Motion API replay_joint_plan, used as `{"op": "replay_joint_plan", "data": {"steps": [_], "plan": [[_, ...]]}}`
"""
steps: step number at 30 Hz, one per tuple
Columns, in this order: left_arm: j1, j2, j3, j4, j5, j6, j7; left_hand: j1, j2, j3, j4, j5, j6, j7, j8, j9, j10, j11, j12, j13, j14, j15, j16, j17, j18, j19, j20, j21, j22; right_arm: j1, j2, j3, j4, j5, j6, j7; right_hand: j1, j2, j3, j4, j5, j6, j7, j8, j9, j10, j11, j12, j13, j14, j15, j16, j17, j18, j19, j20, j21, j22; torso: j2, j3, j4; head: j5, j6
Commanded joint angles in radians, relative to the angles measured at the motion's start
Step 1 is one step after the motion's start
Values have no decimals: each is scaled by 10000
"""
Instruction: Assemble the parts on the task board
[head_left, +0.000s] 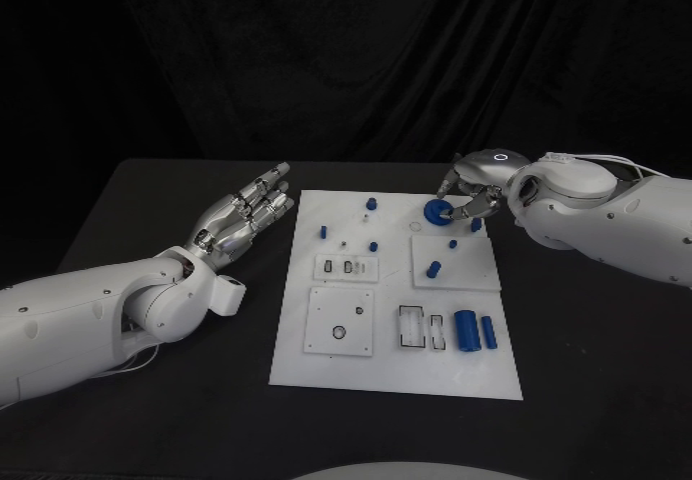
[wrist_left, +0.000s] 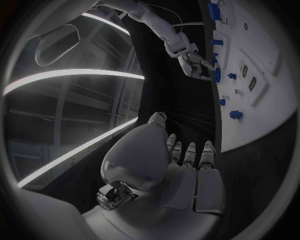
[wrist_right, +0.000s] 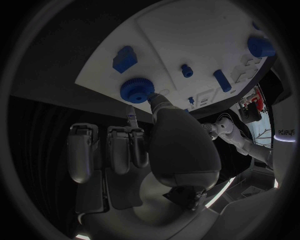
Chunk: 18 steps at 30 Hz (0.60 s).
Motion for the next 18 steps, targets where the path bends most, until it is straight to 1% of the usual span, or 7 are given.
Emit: {"op": "replay_joint_plan", "data": {"steps": [1,13,18], "plan": [[-1,23,7,-6,-67,170,701,104,28,24,-14,33,37,21,26,8,-24,63,-55,-13,-4,88,-37,-17,62,29,69,24,1,-47,35,7,-46,-23,215,-230,82,14,43,6,32,48,6,60,17,1038,-80,25,2632,1039,-55,29,2632,-141,643,-64,63,2323,-1,-4,2,5,-18],[-3,44,7,-33,-67,221,675,104,31,31,-16,32,31,29,23,7,-23,72,-55,-13,-4,96,-37,-17,62,32,75,27,2,-166,135,7,-186,-23,371,-258,118,-10,43,2,29,17,38,37,28,1038,-67,25,2632,1039,-52,29,2632,-133,626,-65,38,2311,2,-7,8,25,-49],[-4,48,7,-42,-67,261,645,105,32,36,-18,31,32,35,22,7,-19,78,-53,-11,-4,102,-37,-17,61,34,81,28,4,-186,185,7,-248,-23,358,-234,346,22,126,-82,30,26,71,19,87,1038,-36,25,2632,1039,-25,29,2632,-126,605,-48,8,2300,2,-7,8,26,-66]]}}
